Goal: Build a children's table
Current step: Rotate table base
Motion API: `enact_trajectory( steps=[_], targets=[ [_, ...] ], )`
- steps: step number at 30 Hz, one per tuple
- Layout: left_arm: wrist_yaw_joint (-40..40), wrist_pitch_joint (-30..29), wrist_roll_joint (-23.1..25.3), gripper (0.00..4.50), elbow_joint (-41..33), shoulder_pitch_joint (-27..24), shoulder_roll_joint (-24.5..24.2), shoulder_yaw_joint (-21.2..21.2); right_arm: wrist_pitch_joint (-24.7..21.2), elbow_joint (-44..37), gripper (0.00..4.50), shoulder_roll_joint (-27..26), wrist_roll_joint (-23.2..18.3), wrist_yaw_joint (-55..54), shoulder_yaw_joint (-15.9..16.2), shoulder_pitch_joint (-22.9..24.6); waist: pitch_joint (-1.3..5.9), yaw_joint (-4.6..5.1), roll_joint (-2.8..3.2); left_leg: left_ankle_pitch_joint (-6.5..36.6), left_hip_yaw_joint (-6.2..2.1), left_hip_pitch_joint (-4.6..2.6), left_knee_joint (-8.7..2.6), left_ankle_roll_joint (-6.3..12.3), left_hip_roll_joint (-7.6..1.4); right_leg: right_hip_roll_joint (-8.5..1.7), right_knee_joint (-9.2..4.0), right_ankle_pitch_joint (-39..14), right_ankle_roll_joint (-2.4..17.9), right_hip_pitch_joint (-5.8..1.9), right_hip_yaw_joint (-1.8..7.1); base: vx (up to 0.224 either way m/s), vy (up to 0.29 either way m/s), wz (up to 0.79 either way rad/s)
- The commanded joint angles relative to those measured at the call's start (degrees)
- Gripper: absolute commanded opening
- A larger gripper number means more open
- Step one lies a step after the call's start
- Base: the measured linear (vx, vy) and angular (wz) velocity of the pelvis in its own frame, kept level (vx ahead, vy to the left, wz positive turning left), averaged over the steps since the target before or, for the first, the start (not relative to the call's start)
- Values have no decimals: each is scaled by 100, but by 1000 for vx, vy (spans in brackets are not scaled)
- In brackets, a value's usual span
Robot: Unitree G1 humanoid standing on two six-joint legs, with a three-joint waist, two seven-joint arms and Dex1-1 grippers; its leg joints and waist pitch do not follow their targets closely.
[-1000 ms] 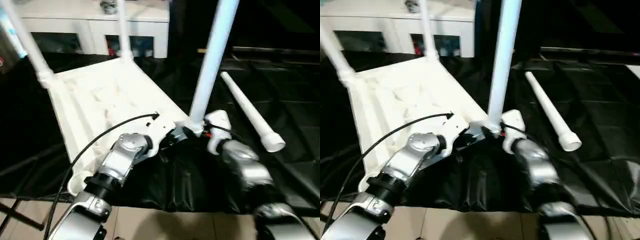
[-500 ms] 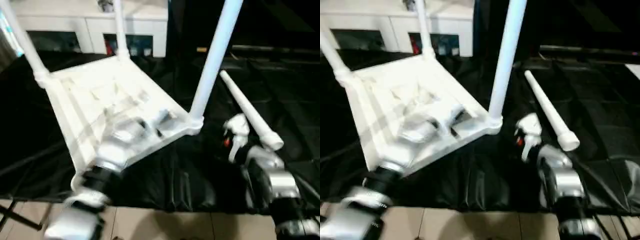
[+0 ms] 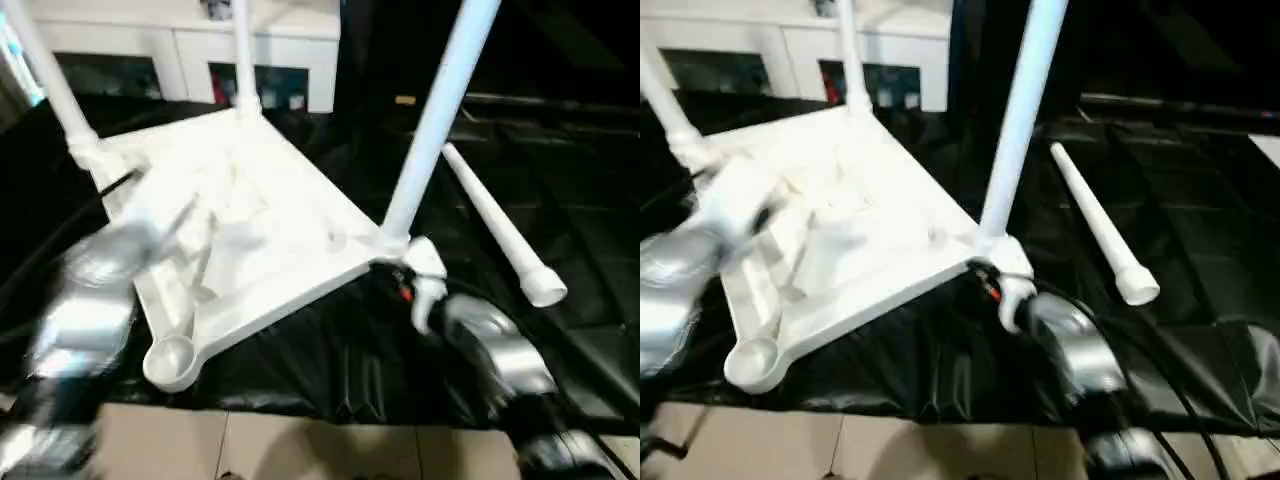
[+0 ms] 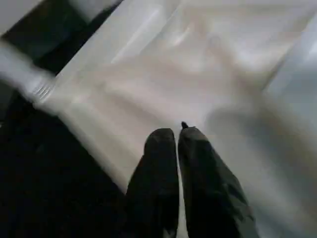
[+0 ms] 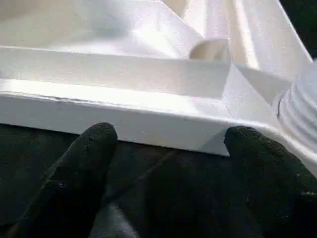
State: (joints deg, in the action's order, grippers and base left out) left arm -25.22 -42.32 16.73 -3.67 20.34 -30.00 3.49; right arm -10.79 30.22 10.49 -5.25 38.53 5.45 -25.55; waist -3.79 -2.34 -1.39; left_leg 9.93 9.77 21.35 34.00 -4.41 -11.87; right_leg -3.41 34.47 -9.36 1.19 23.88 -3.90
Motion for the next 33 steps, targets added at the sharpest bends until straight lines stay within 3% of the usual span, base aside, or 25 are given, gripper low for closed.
enact_trajectory(
  steps=[1,3,10,13,18,22,28,33],
  targets=[
    [33,-131,132,1,-107,-83,-103,-12,-72,135,394,-11,21,-131,-54,-79,372,21,87,1630,-24,-94,-418,48,-112,-354,-458,-1908,1006,-238,250,0,0,0],
    [-127,-171,73,0,-42,-346,-271,-211,-27,299,377,-78,40,-216,-63,-179,390,18,31,1588,-36,-60,-425,63,-108,-372,-437,-1878,986,-267,249,0,0,0],
    [-832,-172,-331,0,-226,-618,-225,-721,3,710,332,-261,138,-562,-78,-431,388,7,80,1585,-34,-79,-433,7,-114,-388,-427,-1762,1077,-252,265,0,0,0],
    [-1047,-128,-386,0,-286,-633,-251,-871,33,859,317,-290,165,-665,-76,-520,389,30,63,1605,-35,-70,-431,-4,-109,-387,-425,-1782,1060,-268,265,0,0,0],
    [-1827,-36,-542,0,-398,-677,-631,-1417,186,1286,251,-356,250,-768,-41,-823,398,32,47,1424,-22,-69,-417,35,-104,-381,-389,-1610,1113,-270,272,0,0,0],
    [-2734,89,-1024,0,-809,-660,-809,-1841,340,1718,227,-397,332,-877,-56,-1147,383,50,53,1528,-15,-87,-419,-30,-112,-392,-393,-1748,1151,-253,280,0,0,0],
    [-3130,88,-1357,0,-1067,-452,-566,-2173,418,1874,161,-414,330,-881,-55,-1276,399,61,35,1403,4,-75,-396,-70,-97,-372,-369,-1626,1096,-279,292,0,0,0],
    [-3038,353,-1416,0,-834,-165,13,-2518,505,1979,116,-372,335,-855,-106,-1325,408,75,28,1318,11,-44,-380,-41,-87,-370,-363,-1541,1113,-317,288,0,0,0]
  ],
)
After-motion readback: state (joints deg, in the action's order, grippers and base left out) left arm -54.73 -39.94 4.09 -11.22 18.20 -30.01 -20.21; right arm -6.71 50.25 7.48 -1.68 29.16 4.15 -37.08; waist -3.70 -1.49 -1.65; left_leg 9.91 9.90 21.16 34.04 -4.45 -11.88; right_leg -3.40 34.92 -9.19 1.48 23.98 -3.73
